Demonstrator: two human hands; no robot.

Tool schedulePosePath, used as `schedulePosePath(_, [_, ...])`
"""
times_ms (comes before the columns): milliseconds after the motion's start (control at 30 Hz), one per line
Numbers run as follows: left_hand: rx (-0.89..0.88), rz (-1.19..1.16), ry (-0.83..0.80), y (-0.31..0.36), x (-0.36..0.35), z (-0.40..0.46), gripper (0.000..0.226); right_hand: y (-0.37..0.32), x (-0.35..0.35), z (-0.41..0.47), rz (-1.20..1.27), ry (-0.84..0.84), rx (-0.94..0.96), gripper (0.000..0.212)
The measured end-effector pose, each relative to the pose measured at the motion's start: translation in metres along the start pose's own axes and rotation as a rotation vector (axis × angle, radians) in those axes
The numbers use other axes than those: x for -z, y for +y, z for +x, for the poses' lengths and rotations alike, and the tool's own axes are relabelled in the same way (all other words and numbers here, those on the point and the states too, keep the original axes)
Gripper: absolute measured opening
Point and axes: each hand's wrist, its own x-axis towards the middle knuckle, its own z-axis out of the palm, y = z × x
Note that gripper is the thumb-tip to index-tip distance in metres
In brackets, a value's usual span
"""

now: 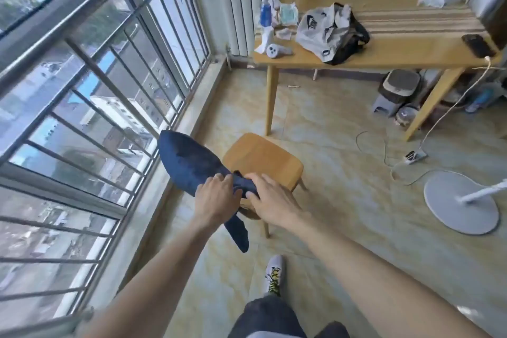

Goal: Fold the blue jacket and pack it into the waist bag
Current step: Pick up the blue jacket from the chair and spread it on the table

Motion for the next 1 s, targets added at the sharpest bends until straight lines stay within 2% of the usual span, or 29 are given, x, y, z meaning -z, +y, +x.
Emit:
schedulePosePath(100, [0.044,0.022,-0.058,-0.009,-0.027,0.03,0.032,0.001,-0.015,0.037,0.024,-0.057,-0.078,0.042])
schedulePosePath(267, [0.101,0.106,-0.284,-0.017,-0.05,0.062,0.028,0.008,-0.03,0.079,-0.028,-0.127,-0.115,0.043])
schedulePosePath(367, [0.066,0.098,-0.306,-0.018,-0.047,0.071,0.025,0.012,-0.032,0.091,-0.045,-0.158,-0.131,0.053])
schedulePosePath(500, [-0.036,-0.187,-0.137,-0.011,-0.019,0.082,0.006,0.016,-0.012,0.103,-0.015,-0.098,-0.138,0.06])
schedulePosePath(633, [-0.142,-0.459,0.034,0.012,0.045,0.103,0.009,0.013,0.038,0.116,0.046,0.044,-0.09,0.022])
schedulePosePath(700, [-0.192,-0.542,0.137,0.029,0.084,0.112,0.014,0.008,0.08,0.118,0.117,0.158,-0.069,0.021])
schedulePosePath(800, [-0.301,-0.401,0.291,0.054,0.141,0.121,0.036,0.004,0.152,0.112,0.204,0.342,-0.011,0.027])
schedulePosePath(867, [-0.362,-0.265,0.353,0.071,0.172,0.128,0.031,0.003,0.201,0.104,0.194,0.472,0.063,0.026])
schedulePosePath(1000, [-0.456,-0.157,0.407,0.114,0.239,0.132,0.047,0.018,0.299,0.07,0.119,0.684,0.24,0.031])
